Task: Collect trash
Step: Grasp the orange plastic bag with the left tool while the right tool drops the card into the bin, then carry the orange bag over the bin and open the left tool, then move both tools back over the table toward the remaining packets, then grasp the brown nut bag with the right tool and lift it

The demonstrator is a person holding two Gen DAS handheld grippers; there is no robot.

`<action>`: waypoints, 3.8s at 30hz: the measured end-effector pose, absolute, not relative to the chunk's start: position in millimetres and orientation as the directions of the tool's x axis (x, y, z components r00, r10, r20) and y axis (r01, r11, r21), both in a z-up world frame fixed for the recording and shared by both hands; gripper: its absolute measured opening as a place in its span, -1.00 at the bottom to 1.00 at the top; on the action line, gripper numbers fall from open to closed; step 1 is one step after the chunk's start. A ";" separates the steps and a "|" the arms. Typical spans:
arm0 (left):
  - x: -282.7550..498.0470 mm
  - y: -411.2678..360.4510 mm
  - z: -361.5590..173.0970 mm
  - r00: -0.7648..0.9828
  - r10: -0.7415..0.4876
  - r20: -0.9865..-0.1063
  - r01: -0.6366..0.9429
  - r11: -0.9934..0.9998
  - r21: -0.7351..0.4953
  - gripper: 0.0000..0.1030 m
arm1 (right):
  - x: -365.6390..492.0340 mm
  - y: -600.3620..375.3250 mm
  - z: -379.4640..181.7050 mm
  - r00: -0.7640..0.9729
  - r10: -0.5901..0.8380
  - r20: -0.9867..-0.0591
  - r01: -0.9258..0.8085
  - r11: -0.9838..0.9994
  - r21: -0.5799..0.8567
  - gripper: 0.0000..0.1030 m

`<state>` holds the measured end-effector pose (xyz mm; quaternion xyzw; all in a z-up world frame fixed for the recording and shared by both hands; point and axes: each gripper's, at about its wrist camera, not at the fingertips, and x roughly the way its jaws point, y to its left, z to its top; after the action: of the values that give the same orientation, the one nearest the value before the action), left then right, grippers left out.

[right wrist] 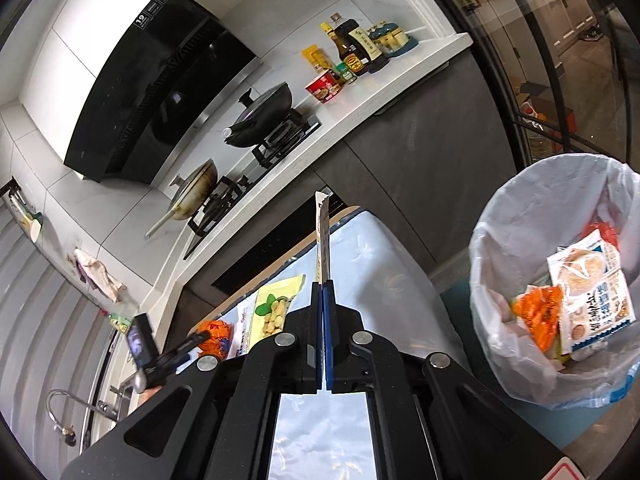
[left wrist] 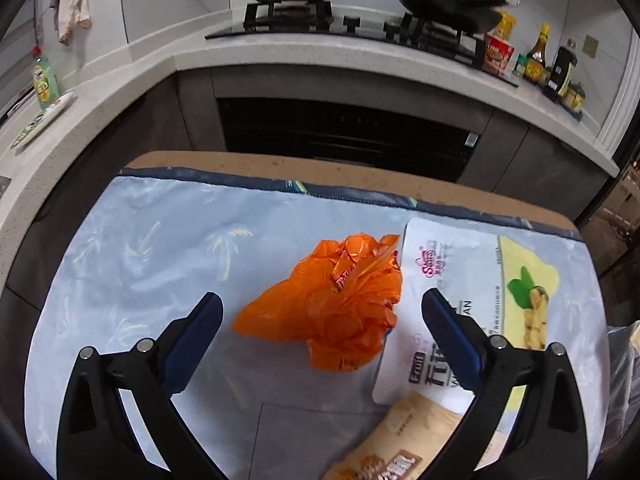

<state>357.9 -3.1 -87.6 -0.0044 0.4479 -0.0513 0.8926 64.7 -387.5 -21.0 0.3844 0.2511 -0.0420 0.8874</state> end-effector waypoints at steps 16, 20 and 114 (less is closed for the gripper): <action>280.9 -51.4 -5.6 0.604 -0.346 -0.718 0.300 0.933 -0.198 -0.43 | 21.2 -416.6 -5.0 0.868 -0.033 -0.495 0.371 0.704 0.605 -0.96; 231.2 -129.0 28.8 0.521 -0.522 -0.676 0.497 0.829 -0.258 -0.42 | -8.8 -449.2 -6.7 0.845 -0.132 -0.519 0.463 0.666 0.585 -0.96; 220.6 78.3 -64.9 0.565 -0.123 -0.815 -0.016 0.987 -0.160 0.70 | 193.3 -193.5 -91.0 0.622 0.556 -0.552 -0.066 0.740 0.670 -0.95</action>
<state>220.6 78.3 -64.9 -0.0749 0.4651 -0.0305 0.8815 193.3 -193.5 -91.0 0.3105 0.3941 0.1840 0.8453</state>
